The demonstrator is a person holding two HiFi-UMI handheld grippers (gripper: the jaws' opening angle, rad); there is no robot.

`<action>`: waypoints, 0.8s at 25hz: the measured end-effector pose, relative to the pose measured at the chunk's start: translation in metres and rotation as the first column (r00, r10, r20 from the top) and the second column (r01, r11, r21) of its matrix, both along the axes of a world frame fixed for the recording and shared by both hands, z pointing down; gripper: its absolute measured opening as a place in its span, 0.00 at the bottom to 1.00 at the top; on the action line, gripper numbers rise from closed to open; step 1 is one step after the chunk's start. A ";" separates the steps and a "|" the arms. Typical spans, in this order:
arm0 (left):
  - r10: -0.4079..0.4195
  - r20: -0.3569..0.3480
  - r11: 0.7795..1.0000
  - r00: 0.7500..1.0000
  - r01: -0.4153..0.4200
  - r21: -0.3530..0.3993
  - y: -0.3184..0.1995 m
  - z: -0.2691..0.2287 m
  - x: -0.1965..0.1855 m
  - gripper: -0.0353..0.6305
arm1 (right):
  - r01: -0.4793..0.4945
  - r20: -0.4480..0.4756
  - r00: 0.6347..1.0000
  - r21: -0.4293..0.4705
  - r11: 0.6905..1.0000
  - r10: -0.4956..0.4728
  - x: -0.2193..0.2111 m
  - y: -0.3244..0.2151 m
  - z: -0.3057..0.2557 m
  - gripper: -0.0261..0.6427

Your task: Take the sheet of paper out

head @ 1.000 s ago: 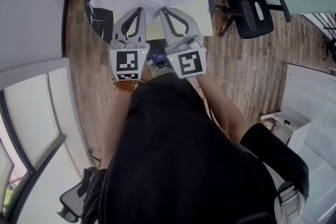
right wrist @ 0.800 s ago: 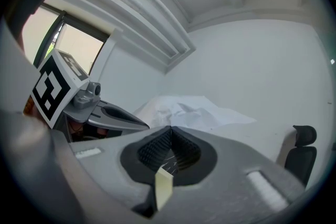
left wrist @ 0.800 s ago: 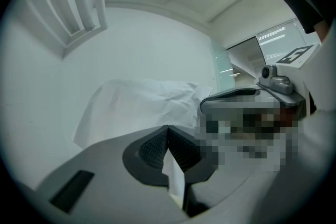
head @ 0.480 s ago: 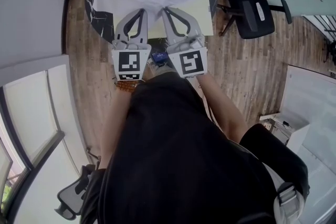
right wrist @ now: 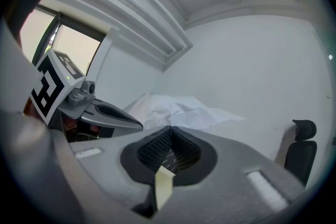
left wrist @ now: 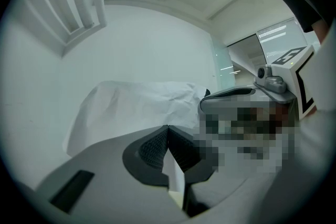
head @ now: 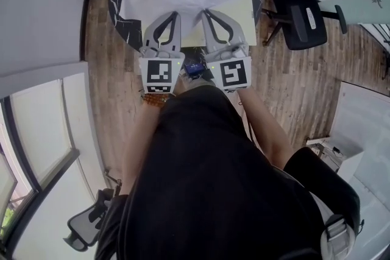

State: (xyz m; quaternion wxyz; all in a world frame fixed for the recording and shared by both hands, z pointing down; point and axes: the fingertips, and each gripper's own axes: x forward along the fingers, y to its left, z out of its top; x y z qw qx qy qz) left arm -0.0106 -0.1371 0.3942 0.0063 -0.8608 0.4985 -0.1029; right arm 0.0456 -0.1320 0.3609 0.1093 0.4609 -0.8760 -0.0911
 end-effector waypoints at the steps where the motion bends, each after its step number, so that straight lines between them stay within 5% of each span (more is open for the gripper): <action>1: 0.001 0.000 1.000 1.000 -0.001 -0.001 -0.001 0.001 0.000 0.05 | 0.000 -0.005 1.000 -0.004 1.000 0.000 0.000 -0.001 0.001 0.03; 20: -0.011 0.002 1.000 1.000 0.011 -0.022 -0.004 0.011 -0.005 0.05 | -0.005 -0.035 0.999 -0.020 1.000 0.005 0.000 -0.007 0.015 0.03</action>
